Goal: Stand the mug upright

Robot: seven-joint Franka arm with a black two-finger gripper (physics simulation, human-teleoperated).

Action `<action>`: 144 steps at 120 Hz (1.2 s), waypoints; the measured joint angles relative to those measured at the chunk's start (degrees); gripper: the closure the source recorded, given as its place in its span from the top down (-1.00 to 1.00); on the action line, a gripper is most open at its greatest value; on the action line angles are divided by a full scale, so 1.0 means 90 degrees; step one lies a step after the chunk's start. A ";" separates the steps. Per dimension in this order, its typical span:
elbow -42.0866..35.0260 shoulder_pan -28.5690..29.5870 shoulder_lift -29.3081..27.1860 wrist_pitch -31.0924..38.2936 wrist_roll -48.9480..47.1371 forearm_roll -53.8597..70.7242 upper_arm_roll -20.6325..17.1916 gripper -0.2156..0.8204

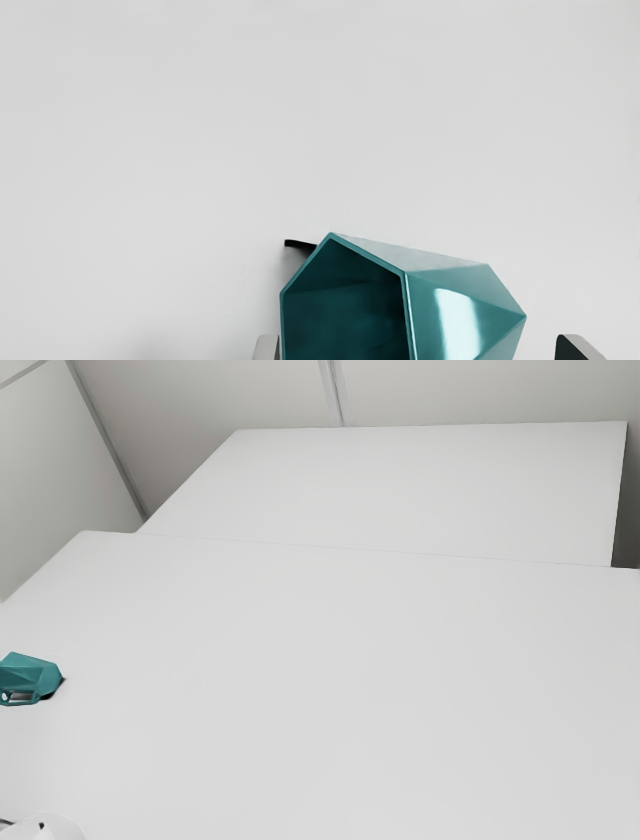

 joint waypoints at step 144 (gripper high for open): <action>-0.0699 -0.0299 -0.0468 -0.0174 0.0796 -0.0421 -0.0336 -0.84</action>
